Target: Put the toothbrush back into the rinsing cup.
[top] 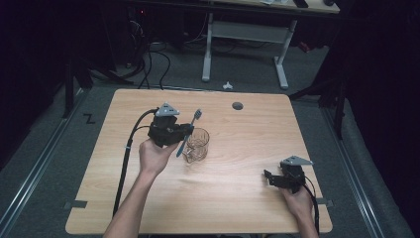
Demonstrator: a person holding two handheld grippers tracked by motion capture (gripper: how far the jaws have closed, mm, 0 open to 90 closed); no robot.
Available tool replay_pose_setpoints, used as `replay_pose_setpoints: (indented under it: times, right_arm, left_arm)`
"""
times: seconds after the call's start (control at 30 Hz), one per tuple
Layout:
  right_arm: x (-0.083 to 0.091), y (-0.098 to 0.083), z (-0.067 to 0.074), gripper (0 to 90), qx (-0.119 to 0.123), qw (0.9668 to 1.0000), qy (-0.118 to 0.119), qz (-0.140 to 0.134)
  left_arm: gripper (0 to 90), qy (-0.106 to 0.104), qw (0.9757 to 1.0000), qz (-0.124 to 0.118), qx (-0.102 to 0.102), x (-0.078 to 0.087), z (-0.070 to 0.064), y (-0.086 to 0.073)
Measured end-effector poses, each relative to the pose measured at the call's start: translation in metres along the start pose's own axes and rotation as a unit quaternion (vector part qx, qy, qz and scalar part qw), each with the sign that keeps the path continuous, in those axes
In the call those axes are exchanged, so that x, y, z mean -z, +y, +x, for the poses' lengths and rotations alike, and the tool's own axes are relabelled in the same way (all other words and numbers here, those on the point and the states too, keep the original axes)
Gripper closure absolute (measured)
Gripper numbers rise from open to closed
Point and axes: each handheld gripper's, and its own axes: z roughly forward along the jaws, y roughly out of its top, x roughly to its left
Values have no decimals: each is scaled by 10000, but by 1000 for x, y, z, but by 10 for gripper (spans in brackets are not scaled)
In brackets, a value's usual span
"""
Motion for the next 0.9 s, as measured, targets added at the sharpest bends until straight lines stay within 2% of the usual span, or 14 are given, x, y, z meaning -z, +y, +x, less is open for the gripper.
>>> replay_pose_setpoints:
  times: [0.27,0.5,0.9]
  right_arm:
    - [0,0,0,227,0,10000,0,0]
    - [0,0,0,227,0,10000,-1,-1]
    - [0,0,0,227,0,10000,1,0]
  left_arm:
    - [799,-57,9999,-149,62,-8,0,4]
    - [798,-63,9998,-199,-11,-12,-2,8]
    - [798,-168,9994,-299,108,-21,3,8]
